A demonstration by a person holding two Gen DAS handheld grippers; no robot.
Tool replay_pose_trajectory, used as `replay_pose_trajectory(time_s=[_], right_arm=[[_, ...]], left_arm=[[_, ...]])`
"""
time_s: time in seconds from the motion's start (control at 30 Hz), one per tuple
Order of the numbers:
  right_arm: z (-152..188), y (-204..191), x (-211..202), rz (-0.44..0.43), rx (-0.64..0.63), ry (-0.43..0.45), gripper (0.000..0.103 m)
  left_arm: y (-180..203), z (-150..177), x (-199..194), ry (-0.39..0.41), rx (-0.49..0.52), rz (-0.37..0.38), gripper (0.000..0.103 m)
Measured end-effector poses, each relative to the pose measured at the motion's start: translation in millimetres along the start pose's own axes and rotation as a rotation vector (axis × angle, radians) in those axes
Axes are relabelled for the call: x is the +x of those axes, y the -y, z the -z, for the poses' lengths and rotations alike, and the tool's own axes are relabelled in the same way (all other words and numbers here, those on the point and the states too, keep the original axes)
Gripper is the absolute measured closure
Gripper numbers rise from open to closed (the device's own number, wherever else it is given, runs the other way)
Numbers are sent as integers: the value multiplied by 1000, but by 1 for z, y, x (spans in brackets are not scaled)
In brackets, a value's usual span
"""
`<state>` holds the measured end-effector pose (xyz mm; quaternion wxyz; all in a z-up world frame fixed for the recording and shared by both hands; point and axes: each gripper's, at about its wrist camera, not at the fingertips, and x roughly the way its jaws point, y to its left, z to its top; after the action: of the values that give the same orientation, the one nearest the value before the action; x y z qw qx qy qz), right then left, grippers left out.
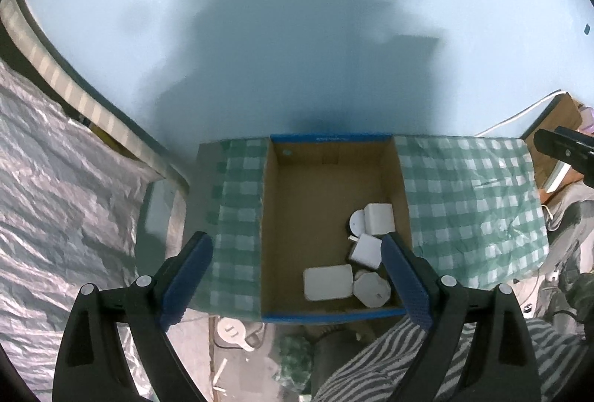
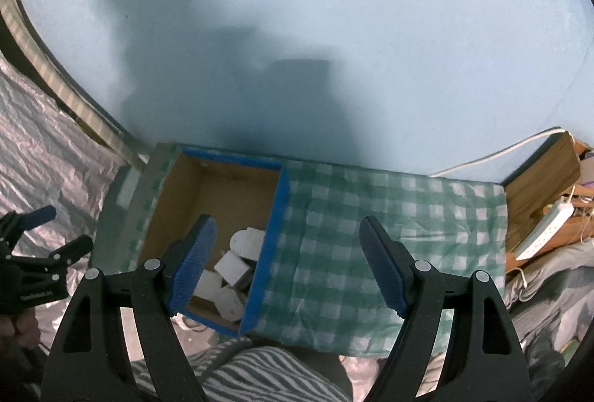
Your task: Organize rigid objects
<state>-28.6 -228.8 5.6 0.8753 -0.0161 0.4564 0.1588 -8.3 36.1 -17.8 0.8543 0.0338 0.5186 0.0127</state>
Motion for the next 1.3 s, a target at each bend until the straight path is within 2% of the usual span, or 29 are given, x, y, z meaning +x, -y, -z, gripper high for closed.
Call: replay_pose_trajectory(time_s=[0.13,0.77,1.3], right_arm=[[-3,0,-2,12,-9,10,24],[-9,11,1,21,-8,15,24],[-8,12,0,21,-5,15,24]], left_arm=[[8,-3,-4,19,20,-12,9],[17,-10,-5,16,48,-21,9],[23,-1,-5,9,73,-29,9]])
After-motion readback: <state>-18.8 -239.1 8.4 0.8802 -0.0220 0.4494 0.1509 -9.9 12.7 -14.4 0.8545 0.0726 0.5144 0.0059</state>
